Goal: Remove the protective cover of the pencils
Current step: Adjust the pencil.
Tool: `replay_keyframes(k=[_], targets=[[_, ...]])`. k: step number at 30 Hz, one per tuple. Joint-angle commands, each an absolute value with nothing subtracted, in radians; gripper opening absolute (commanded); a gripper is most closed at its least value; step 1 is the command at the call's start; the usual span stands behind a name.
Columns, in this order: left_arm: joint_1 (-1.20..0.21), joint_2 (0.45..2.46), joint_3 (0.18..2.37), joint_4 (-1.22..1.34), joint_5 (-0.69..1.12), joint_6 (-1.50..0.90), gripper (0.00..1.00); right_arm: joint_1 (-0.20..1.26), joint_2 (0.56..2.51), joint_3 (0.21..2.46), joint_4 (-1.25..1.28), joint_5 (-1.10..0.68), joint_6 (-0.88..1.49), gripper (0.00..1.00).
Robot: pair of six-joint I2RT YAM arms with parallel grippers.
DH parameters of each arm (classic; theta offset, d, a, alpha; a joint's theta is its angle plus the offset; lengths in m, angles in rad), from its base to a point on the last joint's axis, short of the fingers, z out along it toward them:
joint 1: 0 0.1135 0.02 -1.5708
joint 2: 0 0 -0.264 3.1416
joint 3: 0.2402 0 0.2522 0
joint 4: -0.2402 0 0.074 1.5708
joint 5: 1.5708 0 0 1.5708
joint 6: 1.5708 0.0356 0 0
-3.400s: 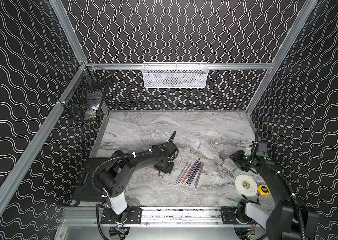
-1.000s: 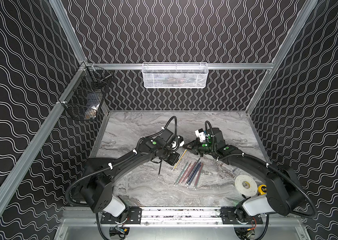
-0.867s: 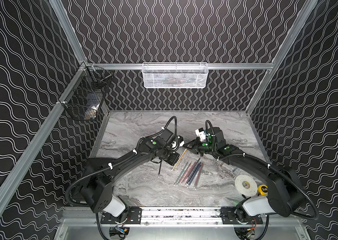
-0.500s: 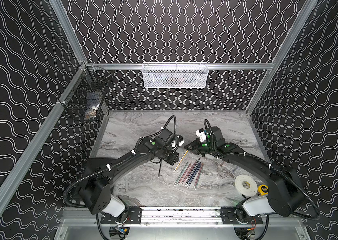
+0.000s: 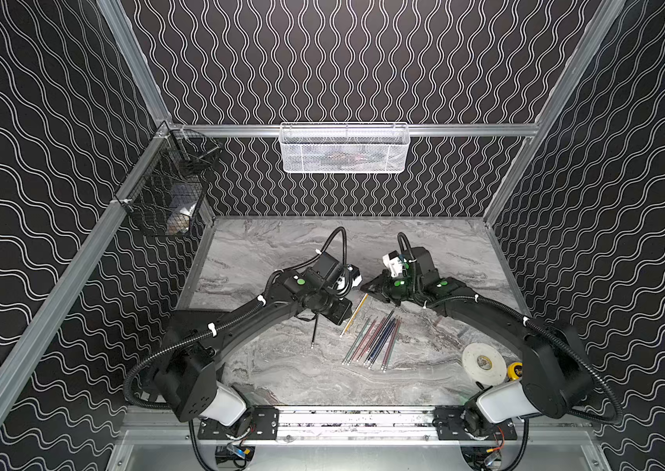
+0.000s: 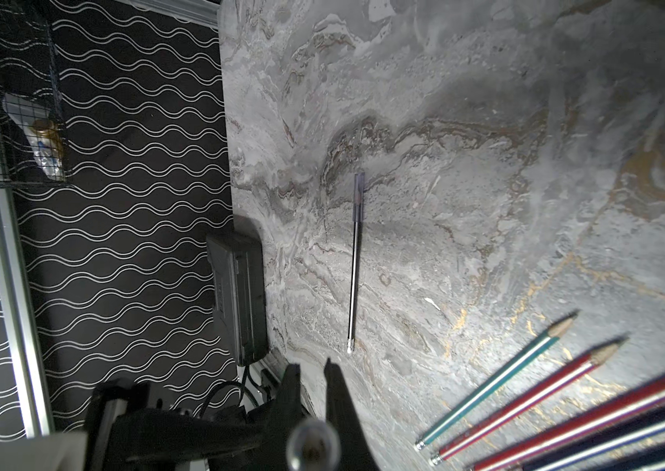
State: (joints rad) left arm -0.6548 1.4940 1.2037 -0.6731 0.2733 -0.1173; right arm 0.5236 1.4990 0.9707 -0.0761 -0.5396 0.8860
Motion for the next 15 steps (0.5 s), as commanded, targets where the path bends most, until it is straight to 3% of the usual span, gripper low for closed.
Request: replay_keyframes(k=[1,12,15], targets=[[-0.655,1.502,1.205,-0.662,0.294,-0.098,0.23,0.526,1.508,0.985,-0.012,-0.569,0.920,0.00],[-0.656,1.516,1.209,-0.666,0.308,-0.097,0.23,0.526,1.466,1.009,-0.016,-0.552,0.906,0.01],[-0.656,1.516,1.207,-0.666,0.311,-0.096,0.18,0.524,1.457,1.016,-0.028,-0.531,0.896,0.01]])
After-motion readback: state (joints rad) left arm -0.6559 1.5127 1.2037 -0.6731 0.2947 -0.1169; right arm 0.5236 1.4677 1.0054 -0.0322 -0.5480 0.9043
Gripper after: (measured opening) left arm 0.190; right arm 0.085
